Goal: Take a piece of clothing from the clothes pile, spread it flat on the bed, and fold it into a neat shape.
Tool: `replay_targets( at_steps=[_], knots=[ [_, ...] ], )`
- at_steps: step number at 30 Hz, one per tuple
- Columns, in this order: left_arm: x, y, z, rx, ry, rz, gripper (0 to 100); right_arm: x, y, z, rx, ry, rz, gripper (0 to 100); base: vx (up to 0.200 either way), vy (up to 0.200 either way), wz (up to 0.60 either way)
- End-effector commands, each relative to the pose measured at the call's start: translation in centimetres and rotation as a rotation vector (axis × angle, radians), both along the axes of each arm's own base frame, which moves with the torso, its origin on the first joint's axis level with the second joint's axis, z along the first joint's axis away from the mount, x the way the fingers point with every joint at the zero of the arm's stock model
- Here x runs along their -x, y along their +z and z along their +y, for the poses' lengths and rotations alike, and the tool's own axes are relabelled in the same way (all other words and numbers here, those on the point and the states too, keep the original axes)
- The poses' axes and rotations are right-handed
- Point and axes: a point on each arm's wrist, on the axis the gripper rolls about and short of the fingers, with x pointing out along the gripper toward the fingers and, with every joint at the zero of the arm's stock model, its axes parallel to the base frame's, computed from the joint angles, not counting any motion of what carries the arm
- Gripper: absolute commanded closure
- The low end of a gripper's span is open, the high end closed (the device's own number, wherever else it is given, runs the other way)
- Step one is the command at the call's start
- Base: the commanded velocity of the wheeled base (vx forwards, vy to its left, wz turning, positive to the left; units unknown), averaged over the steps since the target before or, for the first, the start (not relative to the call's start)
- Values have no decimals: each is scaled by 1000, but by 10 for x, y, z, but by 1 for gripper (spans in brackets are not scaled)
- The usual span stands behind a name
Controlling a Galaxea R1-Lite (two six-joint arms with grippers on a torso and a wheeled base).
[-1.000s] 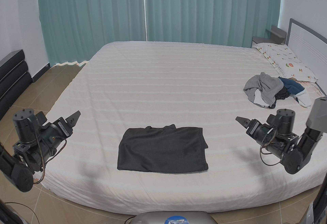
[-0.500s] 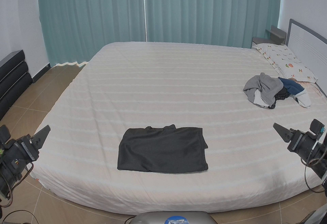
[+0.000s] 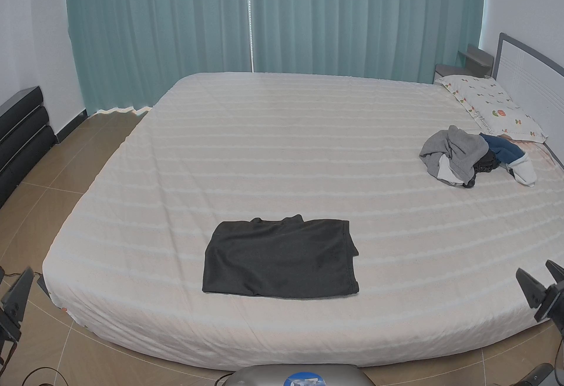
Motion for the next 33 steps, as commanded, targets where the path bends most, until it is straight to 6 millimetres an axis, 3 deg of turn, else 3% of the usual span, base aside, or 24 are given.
replay_targets(
  at_steps=[1, 4, 7, 11, 18, 33],
  knots=[
    [69, -42, 0, -183, 39, -93, 0, 93, -31, -6, 242, -146, -145, 0, 0, 0, 0],
    [59, -55, 0, -193, 37, -59, 0, 83, -49, -6, 267, -136, -125, 0, 0, 0, 0],
    [49, -62, 0, -191, 41, -107, 0, 76, -51, -5, 263, -129, -239, 0, 0, 0, 0],
    [27, -91, 0, -234, 41, -194, 0, 76, -52, -5, 260, -109, -246, 0, 0, 0, 0],
    [27, -92, -2, -158, -50, -196, 0, 76, -53, -5, 247, -98, -244, 0, 0, 0, 0],
    [28, -92, -8, -199, -300, -199, 0, 76, -52, -4, 245, -68, -249, 0, 0, 0, 0]
  ],
)
